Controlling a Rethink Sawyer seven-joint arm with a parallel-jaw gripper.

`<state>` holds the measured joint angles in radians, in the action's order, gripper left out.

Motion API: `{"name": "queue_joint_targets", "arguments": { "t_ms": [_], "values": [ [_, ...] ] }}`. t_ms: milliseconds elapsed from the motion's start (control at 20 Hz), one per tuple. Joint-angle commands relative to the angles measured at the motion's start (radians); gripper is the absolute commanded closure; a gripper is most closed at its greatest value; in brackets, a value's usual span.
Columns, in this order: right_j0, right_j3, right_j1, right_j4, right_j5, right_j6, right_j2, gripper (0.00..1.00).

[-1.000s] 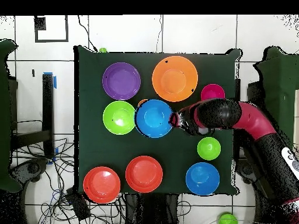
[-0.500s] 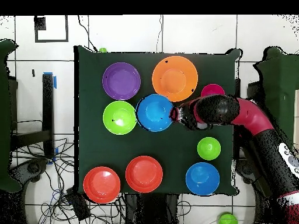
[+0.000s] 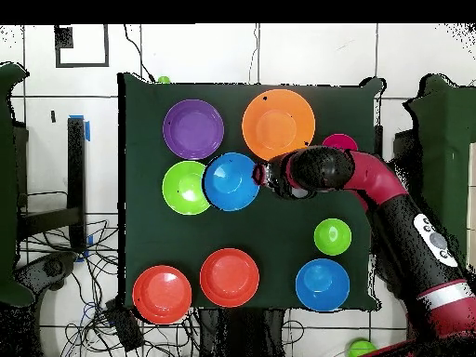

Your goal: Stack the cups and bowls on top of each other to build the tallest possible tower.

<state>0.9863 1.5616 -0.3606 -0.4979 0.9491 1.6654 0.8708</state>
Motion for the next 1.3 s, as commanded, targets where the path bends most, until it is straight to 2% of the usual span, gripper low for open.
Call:
{"name": "queue_joint_targets", "arguments": {
  "t_ms": [50, 550, 750, 1300],
  "values": [
    [-0.078, -0.117, 0.043, -0.027, -0.01, -0.094, -0.049, 1.0],
    [-0.055, -0.077, 0.034, -0.054, 0.034, -0.135, -0.087, 1.0],
    [-0.074, -0.1, 0.031, -0.047, 0.061, -0.129, -0.091, 1.0],
    [-0.086, -0.101, 0.04, -0.056, 0.04, -0.119, -0.104, 1.0]
  ]
}}
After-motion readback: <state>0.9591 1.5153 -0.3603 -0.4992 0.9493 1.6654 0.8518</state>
